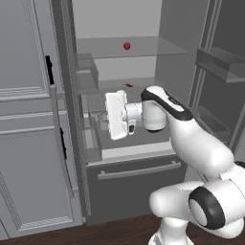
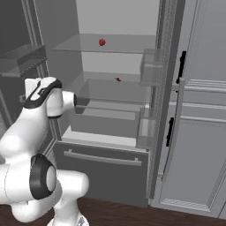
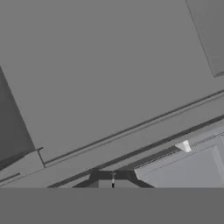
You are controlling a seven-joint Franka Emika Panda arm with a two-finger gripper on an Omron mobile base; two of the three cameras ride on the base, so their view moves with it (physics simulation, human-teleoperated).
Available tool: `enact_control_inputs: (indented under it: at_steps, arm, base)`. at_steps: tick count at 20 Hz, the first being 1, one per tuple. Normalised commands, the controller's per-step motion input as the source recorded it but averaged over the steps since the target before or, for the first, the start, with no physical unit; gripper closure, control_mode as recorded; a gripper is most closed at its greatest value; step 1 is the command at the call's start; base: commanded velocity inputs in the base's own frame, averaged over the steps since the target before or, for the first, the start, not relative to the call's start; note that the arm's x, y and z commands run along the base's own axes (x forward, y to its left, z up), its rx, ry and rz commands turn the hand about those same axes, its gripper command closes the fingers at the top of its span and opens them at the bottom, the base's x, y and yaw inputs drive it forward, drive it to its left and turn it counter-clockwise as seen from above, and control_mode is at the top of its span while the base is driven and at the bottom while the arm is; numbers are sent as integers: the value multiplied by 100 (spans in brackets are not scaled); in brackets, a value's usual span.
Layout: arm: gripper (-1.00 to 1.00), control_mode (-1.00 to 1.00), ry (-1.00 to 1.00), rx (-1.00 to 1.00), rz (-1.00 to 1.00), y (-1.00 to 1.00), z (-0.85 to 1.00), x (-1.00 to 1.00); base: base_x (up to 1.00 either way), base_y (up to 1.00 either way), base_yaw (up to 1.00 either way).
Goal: Take the strawberry from the fridge and place it on top of the pancake, located on the dining counter.
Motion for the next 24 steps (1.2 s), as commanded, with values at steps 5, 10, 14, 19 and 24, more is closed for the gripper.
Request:
enact_control_inputs:
  at_steps: [5, 10, 14, 19, 24]
  arm:
    - [-100, -100, 0, -34, -12, -44, 49, -39]
    - [-100, -100, 0, -38, -10, -55, 34, -35]
    - [-100, -100, 0, -43, -11, -68, 29, -44]
    - [-100, -100, -5, -60, -2, -68, 11, -40]
    - [-100, -100, -2, -53, -1, -86, 0, -39]
  base:
    - [0, 0, 0]
    - [0, 0, 0]
    - [0, 0, 0]
    - [0, 0, 0]
    - [0, 0, 0]
